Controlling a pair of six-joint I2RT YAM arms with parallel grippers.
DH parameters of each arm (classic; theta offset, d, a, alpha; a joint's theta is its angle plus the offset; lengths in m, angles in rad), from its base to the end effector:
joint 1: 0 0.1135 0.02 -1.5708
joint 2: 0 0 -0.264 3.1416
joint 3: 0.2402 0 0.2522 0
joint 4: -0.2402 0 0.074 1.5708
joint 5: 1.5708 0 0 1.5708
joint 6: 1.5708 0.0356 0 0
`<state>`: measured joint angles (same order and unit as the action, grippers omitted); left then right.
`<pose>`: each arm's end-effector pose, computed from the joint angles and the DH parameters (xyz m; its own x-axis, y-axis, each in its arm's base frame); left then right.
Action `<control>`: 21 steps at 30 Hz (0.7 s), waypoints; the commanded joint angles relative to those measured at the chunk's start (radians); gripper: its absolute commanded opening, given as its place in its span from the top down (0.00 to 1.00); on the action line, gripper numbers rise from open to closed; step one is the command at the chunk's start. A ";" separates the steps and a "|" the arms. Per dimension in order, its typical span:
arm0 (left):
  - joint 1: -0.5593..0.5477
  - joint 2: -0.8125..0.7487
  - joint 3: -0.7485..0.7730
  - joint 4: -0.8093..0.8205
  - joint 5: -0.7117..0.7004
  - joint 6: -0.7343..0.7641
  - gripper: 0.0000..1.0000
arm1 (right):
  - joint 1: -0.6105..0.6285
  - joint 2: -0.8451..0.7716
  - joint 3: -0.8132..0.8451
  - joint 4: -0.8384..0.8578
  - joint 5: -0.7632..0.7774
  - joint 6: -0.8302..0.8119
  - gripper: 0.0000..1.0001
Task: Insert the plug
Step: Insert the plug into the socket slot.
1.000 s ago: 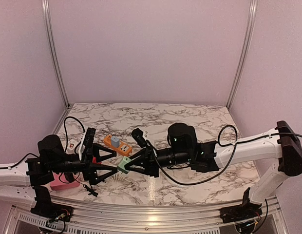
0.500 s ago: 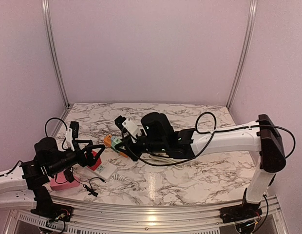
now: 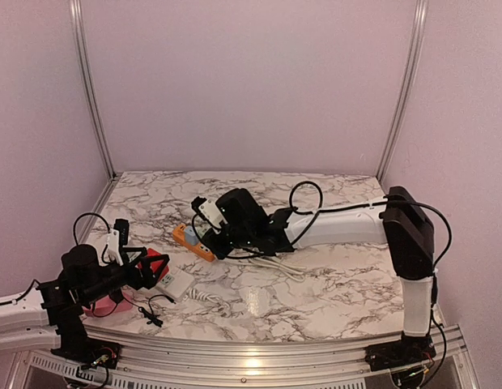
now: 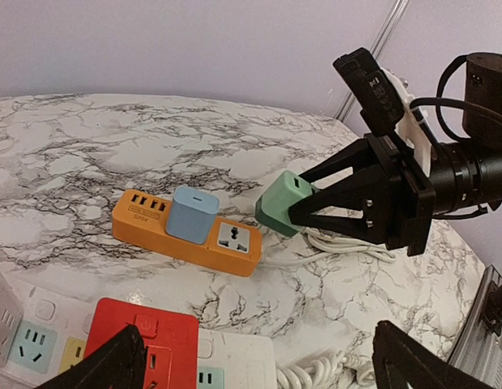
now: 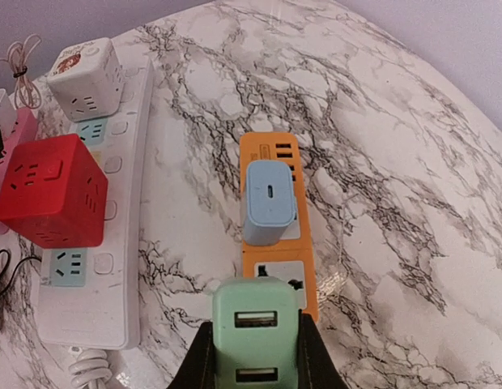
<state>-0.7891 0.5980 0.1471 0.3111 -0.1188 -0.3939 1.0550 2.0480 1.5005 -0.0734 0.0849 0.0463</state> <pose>0.1134 -0.1083 0.1941 -0.3294 -0.2091 -0.9208 0.5367 0.7608 -0.3648 0.2348 0.4080 0.2080 -0.3252 -0.4800 -0.8148 -0.8186 0.5743 -0.0116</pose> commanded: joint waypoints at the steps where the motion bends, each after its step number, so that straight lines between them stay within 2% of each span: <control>1: 0.006 -0.052 -0.057 0.089 -0.056 0.022 0.01 | -0.003 0.047 0.079 -0.008 0.059 -0.045 1.00; 7: 0.008 -0.095 -0.070 0.098 -0.070 0.033 0.01 | -0.006 0.091 0.110 0.007 0.078 -0.084 1.00; 21: 0.007 -0.071 -0.074 0.120 -0.061 0.027 0.01 | -0.015 0.128 0.127 0.014 0.047 -0.099 1.00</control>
<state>-0.7872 0.5194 0.0811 0.3908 -0.1699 -0.3771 1.0477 2.1563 1.5742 -0.0761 0.1417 -0.0391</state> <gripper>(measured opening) 0.988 0.175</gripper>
